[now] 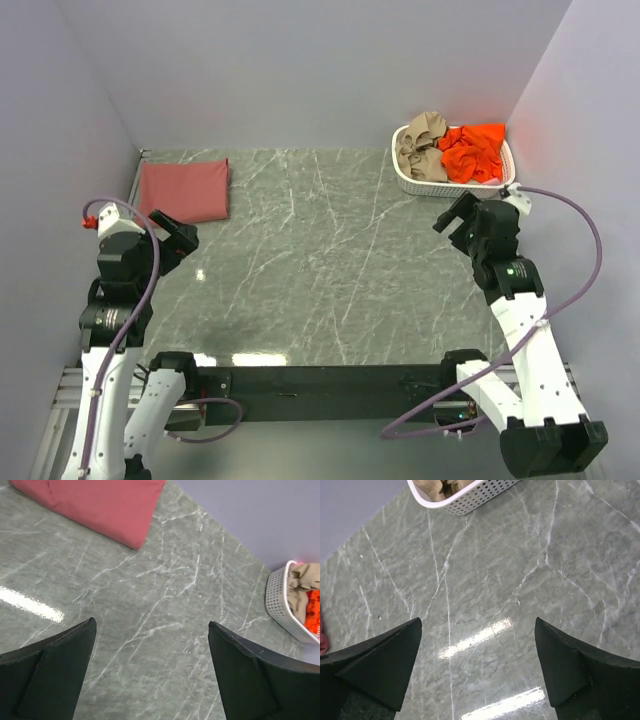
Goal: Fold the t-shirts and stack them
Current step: Grab the tshirt from the pile
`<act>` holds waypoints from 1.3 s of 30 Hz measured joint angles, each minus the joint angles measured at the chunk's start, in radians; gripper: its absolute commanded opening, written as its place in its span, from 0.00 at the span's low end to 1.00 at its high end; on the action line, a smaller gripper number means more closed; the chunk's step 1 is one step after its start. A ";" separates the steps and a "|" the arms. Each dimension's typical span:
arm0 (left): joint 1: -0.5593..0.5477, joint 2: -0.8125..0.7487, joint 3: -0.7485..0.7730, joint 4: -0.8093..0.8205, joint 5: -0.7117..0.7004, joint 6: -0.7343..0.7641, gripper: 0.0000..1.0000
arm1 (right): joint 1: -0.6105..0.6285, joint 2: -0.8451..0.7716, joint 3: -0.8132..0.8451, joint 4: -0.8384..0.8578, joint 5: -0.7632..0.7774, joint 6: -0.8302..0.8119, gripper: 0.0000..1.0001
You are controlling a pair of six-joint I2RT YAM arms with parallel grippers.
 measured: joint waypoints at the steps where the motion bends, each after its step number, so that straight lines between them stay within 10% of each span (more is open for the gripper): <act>1: 0.000 -0.013 -0.009 0.005 0.000 -0.003 0.99 | 0.000 0.017 0.002 0.013 -0.005 -0.005 1.00; 30: 0.000 0.116 -0.084 0.161 -0.015 -0.162 1.00 | -0.159 1.388 1.170 0.062 0.044 -0.257 0.84; 39: 0.000 0.114 -0.085 0.161 -0.020 -0.162 0.99 | -0.157 1.510 1.256 0.111 -0.005 -0.254 0.59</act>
